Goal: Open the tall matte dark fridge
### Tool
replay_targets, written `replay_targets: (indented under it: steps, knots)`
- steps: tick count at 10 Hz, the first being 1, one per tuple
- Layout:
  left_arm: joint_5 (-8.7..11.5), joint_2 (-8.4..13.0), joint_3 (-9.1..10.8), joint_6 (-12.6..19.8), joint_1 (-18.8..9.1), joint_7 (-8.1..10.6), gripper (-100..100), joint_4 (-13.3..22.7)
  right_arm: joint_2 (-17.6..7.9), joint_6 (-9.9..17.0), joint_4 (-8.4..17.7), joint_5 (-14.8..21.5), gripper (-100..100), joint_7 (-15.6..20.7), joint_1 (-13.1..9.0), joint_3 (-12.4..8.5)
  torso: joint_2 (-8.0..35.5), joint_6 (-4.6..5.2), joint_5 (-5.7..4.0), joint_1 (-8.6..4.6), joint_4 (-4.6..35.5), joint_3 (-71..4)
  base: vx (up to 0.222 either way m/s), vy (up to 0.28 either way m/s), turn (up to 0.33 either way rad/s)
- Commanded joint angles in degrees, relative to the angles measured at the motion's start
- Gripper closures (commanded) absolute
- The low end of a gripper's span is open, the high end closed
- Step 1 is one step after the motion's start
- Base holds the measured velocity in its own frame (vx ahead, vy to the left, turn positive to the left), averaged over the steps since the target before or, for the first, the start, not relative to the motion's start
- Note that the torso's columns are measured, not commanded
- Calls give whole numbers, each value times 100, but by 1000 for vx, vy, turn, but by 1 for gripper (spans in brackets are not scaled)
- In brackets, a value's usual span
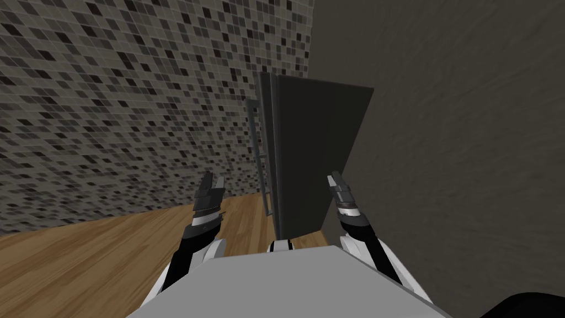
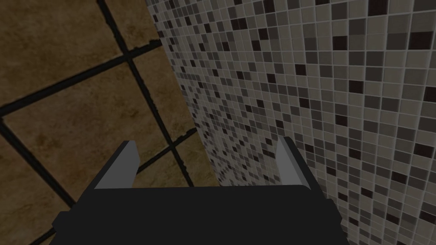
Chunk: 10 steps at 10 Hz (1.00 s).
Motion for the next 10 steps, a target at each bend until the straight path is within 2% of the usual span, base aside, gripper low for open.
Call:
replay_targets:
  steps: [1, 4, 5, 6, 7, 8, 9, 10]
  knots:
    - [0, 0, 0, 0, 0, 0, 0, 0, -398, 0, 69, 129, -100, 73, -76, -125, 2, -1, -2, -7, 1, 1, 28, 59, -69]
    - [0, 0, 0, 0, -1, 0, 0, 0, -873, -1, 164, 329, -100, 178, -186, -315, 2, -3, -1, -4, 1, 1, 31, 73, -97]
    - [0, 0, 0, 0, 0, 0, 0, 0, -946, -1, 164, 329, -100, 178, -186, -315, 0, 0, 0, -2, 1, 0, 24, 62, -55]
    - [0, 0, 0, 0, 0, 0, 0, 0, -1166, -3, 211, 444, -100, 237, -245, -422, 3, -1, -2, -7, 1, 1, 19, 66, -127]
    - [0, 0, 0, 0, 0, 0, 0, 0, -1242, -3, 211, 444, -100, 237, -245, -422, 4, 1, -2, -6, 2, 2, 16, 57, -57]
    - [0, 0, 0, 0, -1, 0, 0, 0, -1460, -5, 257, 567, -100, 300, -306, -537, 4, -2, -2, -8, 1, 2, 27, 65, -113]
    - [0, 0, 0, 0, 0, 0, 0, 0, -1552, -5, 257, 567, -100, 300, -306, -537, 0, 1, -1, -4, 0, -1, 27, 65, -70]
    - [0, 0, 0, 0, 0, 0, 0, 0, -1762, -8, 303, 696, -100, 366, -371, -657, -1, -1, -1, -3, 0, -1, 19, 84, -124]
